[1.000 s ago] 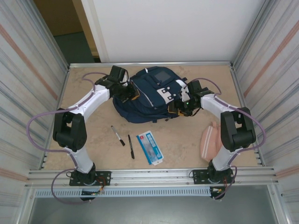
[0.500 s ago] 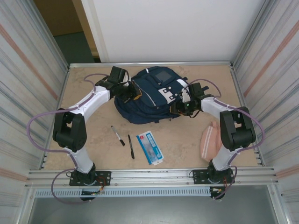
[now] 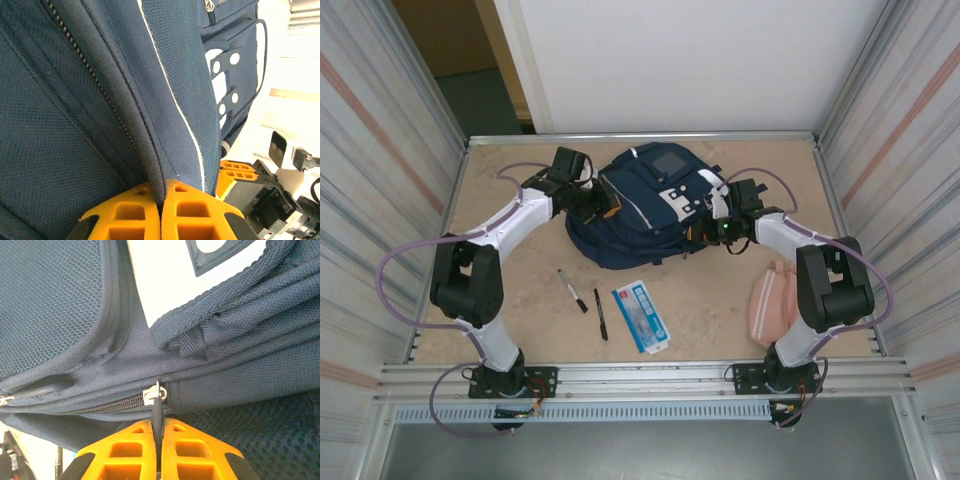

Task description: Pack the student bag

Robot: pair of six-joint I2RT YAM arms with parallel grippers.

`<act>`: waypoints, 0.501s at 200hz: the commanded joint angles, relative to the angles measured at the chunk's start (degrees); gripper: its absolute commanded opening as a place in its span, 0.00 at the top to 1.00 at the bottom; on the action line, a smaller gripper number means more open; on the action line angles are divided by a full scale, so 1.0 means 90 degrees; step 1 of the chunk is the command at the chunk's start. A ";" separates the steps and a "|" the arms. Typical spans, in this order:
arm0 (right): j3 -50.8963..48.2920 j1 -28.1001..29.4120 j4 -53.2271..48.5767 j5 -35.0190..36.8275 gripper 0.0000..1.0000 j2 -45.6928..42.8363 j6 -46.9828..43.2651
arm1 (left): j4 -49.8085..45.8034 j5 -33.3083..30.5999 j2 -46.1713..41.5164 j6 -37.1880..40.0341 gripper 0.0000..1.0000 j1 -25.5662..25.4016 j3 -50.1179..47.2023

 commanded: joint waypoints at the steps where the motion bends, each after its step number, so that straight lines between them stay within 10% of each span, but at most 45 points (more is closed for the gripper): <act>1: 0.0078 0.0110 -0.0224 0.0211 0.97 -0.0313 -0.0451 | 0.0139 0.0367 -0.0381 0.0163 1.00 0.0003 0.0020; 100: 0.1203 0.0997 -0.2242 0.1401 0.98 -0.0530 -0.1695 | 0.0184 0.0236 -0.0176 0.0135 1.00 0.0144 0.0015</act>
